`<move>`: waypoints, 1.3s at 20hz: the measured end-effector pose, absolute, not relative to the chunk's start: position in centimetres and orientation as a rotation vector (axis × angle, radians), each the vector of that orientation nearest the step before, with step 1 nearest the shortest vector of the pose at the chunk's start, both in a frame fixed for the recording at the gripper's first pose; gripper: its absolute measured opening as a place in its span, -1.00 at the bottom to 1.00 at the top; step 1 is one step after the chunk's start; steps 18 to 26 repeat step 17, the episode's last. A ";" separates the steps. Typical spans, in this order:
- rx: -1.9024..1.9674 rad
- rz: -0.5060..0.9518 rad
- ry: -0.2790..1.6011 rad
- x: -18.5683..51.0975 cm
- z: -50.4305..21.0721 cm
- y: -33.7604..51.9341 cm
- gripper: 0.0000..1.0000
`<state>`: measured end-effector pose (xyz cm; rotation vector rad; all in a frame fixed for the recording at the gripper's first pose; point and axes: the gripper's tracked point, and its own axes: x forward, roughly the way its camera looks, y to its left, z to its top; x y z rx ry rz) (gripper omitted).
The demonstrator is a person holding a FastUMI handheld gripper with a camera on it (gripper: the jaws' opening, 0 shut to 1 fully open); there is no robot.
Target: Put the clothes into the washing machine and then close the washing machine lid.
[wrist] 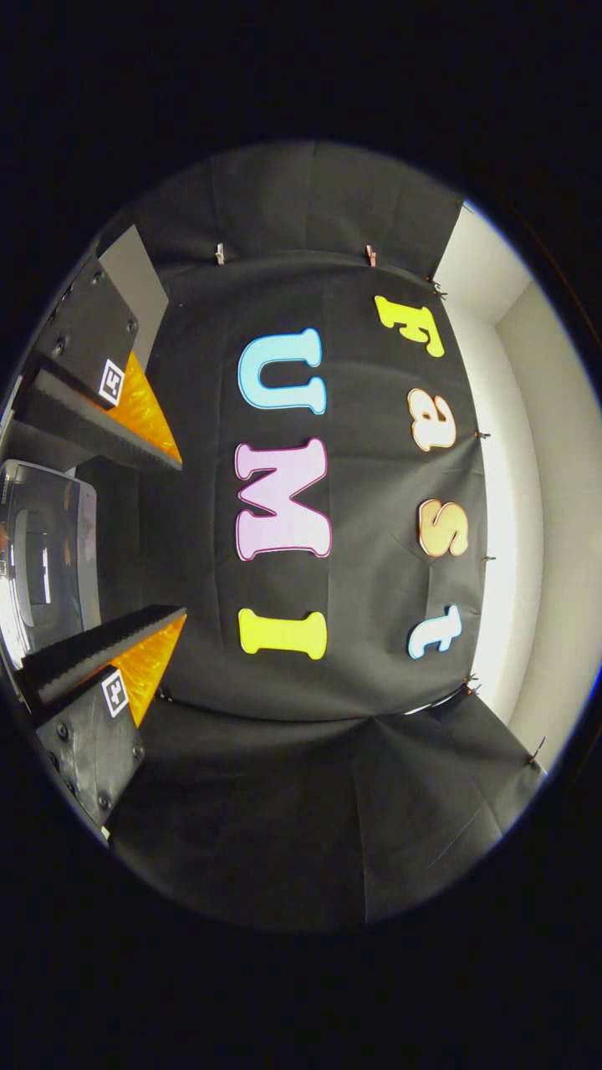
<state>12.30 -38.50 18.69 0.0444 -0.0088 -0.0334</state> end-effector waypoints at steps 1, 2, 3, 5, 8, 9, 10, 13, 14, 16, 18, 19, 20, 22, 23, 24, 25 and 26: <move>0.047 -0.032 -0.014 12.3 18.8 -38.3 0.96; 0.052 -0.031 -0.023 12.3 19.0 -38.2 0.96; 0.049 -0.032 -0.021 12.3 19.1 -38.1 0.96; 0.038 -0.040 -0.026 12.2 19.2 -38.4 0.96; 0.057 -0.049 -0.043 11.9 19.8 -38.3 0.96; 0.064 -0.050 -0.045 12.0 19.8 -38.2 0.96; 0.066 -0.053 -0.048 11.9 19.8 -38.3 0.96; 0.057 -0.059 -0.051 11.7 19.9 -38.5 0.96; 0.059 -0.057 -0.051 11.7 20.1 -38.4 0.96; 0.059 -0.060 -0.050 11.7 20.0 -38.5 0.96; 0.055 -0.062 -0.051 11.6 20.0 -38.5 0.96; 0.055 -0.062 -0.051 11.6 20.0 -38.5 0.96; 0.055 -0.062 -0.051 11.6 20.0 -38.5 0.96; 0.055 -0.062 -0.051 11.6 20.0 -38.5 0.96; 0.055 -0.062 -0.051 11.6 20.0 -38.5 0.96; 0.055 -0.062 -0.051 11.6 20.0 -38.5 0.96; 0.055 -0.062 -0.051 11.6 20.0 -38.5 0.96; 0.055 -0.062 -0.051 11.6 20.0 -38.5 0.96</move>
